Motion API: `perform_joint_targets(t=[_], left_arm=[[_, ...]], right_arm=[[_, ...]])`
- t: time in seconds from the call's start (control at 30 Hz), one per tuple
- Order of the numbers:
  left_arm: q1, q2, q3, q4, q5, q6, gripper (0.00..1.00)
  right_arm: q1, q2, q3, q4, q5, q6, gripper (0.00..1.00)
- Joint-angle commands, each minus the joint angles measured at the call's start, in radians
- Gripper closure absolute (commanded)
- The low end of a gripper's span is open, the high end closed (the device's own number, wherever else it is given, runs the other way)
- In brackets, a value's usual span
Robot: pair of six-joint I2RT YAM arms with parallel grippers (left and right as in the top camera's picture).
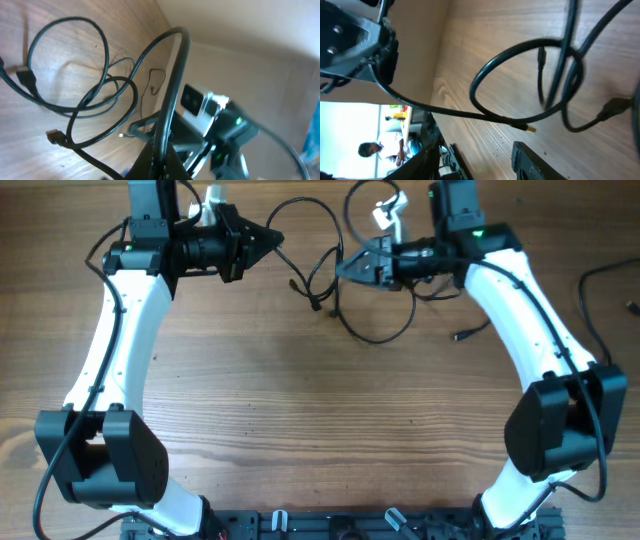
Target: Untangle cables
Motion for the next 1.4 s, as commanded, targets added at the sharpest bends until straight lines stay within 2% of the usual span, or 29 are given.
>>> perform_joint_targets(t=[0.0,0.1,0.33,0.47,0.53,0.57,0.6,0.67,0.77,0.93,1.1,1.23,1.37], left_arm=[[-0.001,0.008,0.001,0.0,-0.01,-0.173,0.96],[-0.01,0.008,0.001,-0.003,-0.003,-0.186,0.96],[-0.034,0.008,0.001,-0.003,-0.004,-0.182,0.96],[-0.035,0.008,0.001,-0.003,-0.003,-0.169,0.96],[-0.036,0.008,0.001,-0.003,-0.003,-0.142,0.96],[-0.036,0.008,0.001,-0.003,-0.004,-0.114,0.96],[-0.036,0.008,0.001,-0.003,-0.006,-0.074,0.96],[-0.036,0.008,0.001,-0.004,-0.008,0.024,0.96],[-0.048,0.008,0.001,-0.055,-0.029,0.16,0.96],[-0.058,0.008,0.001,-0.131,-0.066,0.277,0.96],[-0.055,0.008,0.001,-0.198,-0.198,0.372,0.96],[-0.055,0.008,0.001,-0.251,-0.327,0.505,0.96],[-0.055,0.008,0.001,-0.259,-0.337,0.61,0.96]], right_arm=[[0.024,-0.016,0.004,0.019,0.097,0.111,0.52],[0.045,-0.016,0.004,0.075,0.102,0.182,0.52],[0.129,-0.015,0.004,0.148,0.282,0.338,0.54],[0.16,-0.006,0.004,0.159,0.343,0.389,0.64],[0.161,0.002,0.004,0.175,0.342,0.398,0.82],[0.16,0.002,0.004,0.182,0.342,0.402,0.93],[0.159,0.001,0.004,0.204,0.333,0.414,0.96],[0.154,0.0,0.004,0.297,0.25,0.422,0.96],[0.14,0.0,0.004,0.467,0.169,0.559,0.96],[0.091,0.0,0.004,0.592,0.166,0.73,0.96],[-0.008,-0.005,0.004,0.539,0.069,0.667,0.95],[-0.098,-0.006,0.004,0.307,0.064,0.471,0.96],[-0.102,-0.006,0.004,0.134,0.143,0.297,0.96]])
